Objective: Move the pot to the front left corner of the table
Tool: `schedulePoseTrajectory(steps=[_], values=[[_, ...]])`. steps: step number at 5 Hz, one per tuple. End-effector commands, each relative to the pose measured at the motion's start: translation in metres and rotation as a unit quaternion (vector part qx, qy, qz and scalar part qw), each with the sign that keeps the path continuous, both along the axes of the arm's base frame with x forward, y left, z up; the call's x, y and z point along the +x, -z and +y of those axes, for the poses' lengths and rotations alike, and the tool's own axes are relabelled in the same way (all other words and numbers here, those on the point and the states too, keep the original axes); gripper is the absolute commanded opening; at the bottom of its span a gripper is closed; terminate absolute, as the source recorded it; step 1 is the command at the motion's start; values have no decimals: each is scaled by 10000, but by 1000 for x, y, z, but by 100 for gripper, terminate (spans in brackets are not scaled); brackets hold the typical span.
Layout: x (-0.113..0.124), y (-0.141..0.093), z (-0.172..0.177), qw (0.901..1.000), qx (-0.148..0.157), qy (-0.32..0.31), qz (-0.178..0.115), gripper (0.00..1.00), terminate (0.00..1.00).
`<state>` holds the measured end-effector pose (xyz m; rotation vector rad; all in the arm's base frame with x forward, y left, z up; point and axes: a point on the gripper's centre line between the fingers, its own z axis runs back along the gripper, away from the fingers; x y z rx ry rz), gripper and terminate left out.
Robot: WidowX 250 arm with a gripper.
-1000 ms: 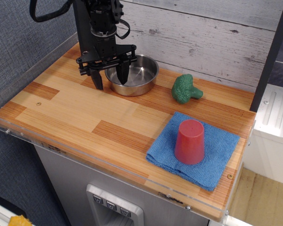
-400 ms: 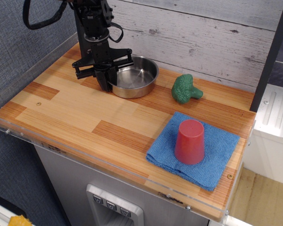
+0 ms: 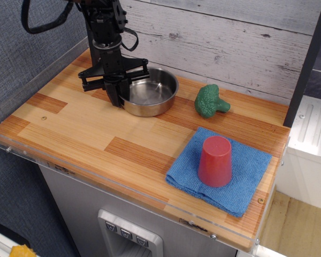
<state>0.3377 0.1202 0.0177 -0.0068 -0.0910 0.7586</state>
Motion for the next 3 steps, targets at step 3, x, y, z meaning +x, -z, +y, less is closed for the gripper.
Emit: schedulePoseTrajectory(steps=[3], values=[[-45,-39,44,9926,467,1100,196,0,0]])
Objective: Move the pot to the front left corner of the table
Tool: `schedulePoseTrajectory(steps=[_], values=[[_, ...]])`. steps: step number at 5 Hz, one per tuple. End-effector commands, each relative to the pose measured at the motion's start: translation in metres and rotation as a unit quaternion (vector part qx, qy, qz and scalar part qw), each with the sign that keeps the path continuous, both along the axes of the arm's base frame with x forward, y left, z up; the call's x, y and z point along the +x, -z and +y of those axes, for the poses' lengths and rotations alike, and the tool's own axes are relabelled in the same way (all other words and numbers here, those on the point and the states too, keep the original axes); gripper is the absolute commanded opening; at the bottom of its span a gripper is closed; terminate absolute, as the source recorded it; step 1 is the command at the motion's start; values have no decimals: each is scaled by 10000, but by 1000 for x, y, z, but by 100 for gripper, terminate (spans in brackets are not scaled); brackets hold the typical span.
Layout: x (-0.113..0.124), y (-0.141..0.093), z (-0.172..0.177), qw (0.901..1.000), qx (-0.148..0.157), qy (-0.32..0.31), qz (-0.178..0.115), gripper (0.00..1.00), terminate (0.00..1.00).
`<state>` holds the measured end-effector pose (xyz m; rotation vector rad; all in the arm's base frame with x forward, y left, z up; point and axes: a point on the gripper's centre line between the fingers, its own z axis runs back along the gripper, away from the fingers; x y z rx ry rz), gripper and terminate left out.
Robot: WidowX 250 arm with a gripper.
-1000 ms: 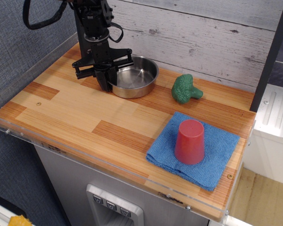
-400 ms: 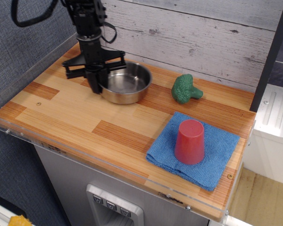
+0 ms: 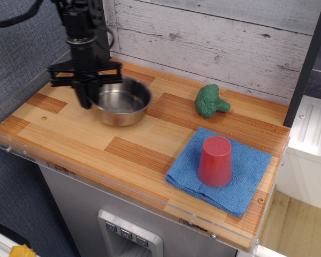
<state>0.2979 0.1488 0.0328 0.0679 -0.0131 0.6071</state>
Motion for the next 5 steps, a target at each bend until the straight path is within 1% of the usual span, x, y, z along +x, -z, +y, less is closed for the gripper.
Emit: schedulePoseTrajectory(steps=[1,2,3,4,5], values=[[-24,-24,34,9973,204,675,-195,0,0],[-38,-24,50,9962,147,842,-170,0,0],[-47,-19,63,9958,161,898,-126,0,0],[-53,-14,69,9941,177,1071,-38,0,0],[-65,-9,79,9932,223,1146,0,0,0]])
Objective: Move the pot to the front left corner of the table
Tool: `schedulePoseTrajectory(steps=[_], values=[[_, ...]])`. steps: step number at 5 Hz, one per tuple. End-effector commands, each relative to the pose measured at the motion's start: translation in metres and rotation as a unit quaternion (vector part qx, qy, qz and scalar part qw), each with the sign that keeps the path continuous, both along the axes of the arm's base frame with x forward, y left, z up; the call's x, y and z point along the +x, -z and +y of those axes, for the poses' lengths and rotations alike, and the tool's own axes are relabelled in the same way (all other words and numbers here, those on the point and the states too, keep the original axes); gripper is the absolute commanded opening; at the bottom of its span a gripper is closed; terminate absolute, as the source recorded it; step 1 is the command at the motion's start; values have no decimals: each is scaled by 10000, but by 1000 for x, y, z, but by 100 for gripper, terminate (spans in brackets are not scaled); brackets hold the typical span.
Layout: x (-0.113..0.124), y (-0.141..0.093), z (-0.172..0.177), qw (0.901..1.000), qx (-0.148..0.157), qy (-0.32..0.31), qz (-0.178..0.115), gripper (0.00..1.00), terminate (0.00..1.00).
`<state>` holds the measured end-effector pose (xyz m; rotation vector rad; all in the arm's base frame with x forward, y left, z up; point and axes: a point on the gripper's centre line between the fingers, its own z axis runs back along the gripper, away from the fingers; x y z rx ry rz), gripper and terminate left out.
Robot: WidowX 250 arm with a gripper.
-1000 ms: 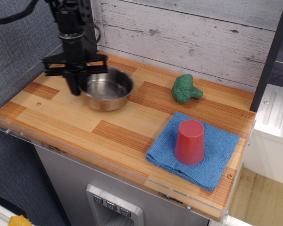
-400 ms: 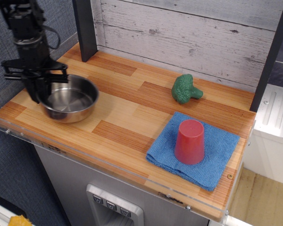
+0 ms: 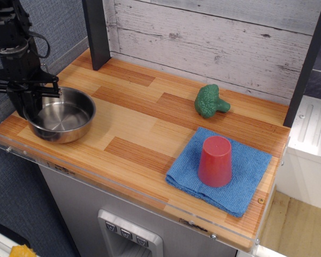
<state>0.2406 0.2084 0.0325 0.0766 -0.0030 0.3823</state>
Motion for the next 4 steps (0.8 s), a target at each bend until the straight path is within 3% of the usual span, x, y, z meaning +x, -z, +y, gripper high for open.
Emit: schedulePoseTrajectory(steps=[1,2,3,4], values=[[-11,-9,21,9996,156,102,-192,0,0],[-14,0,22,9997,192,12,-129,0,0],[-14,4,25,9996,251,-117,-90,100,0],[-14,4,26,9992,325,-241,-50,100,0]])
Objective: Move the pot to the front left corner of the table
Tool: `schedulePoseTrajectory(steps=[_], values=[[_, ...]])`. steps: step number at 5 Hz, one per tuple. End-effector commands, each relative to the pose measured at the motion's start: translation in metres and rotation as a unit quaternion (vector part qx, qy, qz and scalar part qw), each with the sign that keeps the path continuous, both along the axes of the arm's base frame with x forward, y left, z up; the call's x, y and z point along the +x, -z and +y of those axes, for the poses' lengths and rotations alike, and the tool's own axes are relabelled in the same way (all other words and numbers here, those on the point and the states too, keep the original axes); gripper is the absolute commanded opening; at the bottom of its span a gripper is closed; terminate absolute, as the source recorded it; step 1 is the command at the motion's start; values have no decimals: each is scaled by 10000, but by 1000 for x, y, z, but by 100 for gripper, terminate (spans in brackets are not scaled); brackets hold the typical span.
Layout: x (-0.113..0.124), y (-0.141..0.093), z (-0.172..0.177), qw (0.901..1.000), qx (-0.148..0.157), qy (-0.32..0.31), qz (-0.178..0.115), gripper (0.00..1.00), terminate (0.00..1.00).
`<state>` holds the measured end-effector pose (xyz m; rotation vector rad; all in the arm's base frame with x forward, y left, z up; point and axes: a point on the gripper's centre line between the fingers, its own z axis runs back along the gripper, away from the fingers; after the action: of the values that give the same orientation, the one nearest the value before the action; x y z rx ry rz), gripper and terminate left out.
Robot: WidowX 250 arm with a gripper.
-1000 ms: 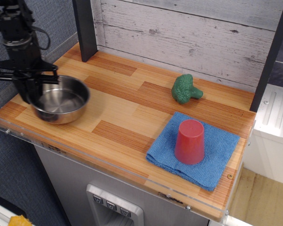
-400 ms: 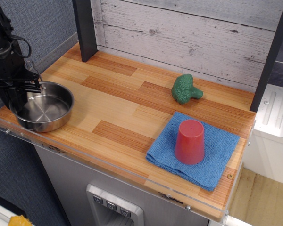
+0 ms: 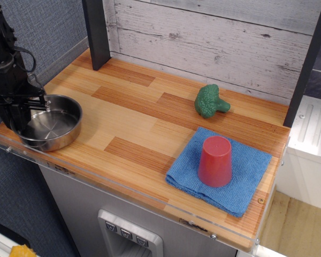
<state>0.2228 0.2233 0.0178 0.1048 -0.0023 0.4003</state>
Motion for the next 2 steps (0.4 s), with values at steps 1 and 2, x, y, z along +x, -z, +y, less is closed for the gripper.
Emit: schedulePoseTrajectory(steps=[1,2], values=[[0,-20,11,9985,343,-406,-122,100,0],[0,-31,10,9977,455,-453,-206,100,0]])
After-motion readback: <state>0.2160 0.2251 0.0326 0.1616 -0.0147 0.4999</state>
